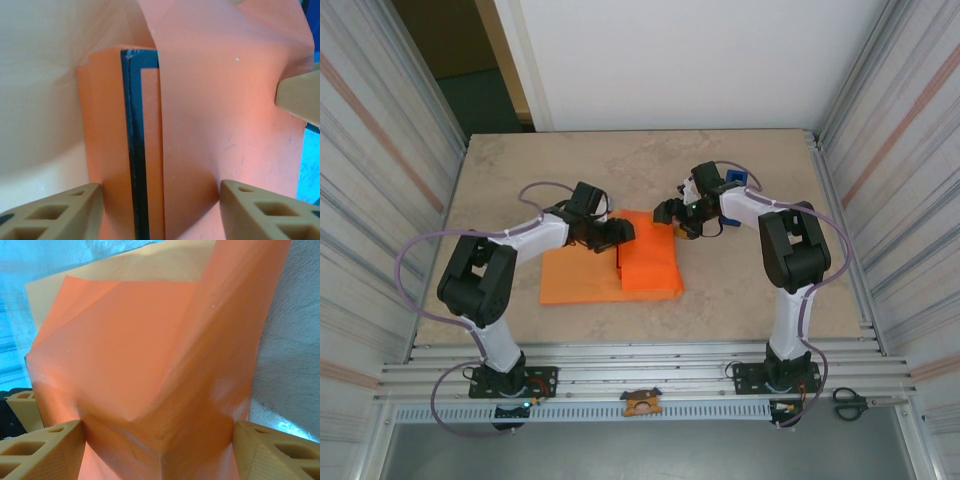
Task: Wrap the gift box in paper
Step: Second fold the wrapping paper around the gift box.
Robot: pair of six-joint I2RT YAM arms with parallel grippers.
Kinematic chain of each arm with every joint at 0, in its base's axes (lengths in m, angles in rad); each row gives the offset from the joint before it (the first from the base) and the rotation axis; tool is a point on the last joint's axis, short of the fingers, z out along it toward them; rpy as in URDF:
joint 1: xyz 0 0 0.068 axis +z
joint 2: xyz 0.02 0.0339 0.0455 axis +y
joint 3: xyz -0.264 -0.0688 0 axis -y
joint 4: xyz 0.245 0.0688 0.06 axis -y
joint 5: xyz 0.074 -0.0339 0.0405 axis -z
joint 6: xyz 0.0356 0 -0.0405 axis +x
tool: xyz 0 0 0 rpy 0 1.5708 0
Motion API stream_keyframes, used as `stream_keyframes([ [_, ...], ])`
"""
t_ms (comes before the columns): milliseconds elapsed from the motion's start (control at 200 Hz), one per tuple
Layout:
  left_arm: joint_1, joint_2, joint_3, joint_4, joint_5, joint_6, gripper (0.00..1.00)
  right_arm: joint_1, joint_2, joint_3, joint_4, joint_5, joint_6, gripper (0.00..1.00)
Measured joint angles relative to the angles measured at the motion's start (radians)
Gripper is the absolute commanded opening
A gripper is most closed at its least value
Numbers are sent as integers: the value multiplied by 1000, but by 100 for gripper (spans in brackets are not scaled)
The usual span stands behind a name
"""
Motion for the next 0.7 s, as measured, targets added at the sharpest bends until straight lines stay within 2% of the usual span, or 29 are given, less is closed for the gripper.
stream_keyframes([
  [140, 2, -21, 27, -72, -4, 18, 73, 1, -5, -4, 6, 13, 0, 74],
  [286, 45, -121, 22, -111, -15, 29, 77, 6, -8, -5, 7, 22, 0, 74],
  [456, 186, -268, -95, -109, -36, 40, 80, 6, -8, -5, 7, 23, 0, 74],
  [701, 410, -370, -351, -147, -58, 40, 82, 9, -13, -10, 10, 34, 0, 74],
])
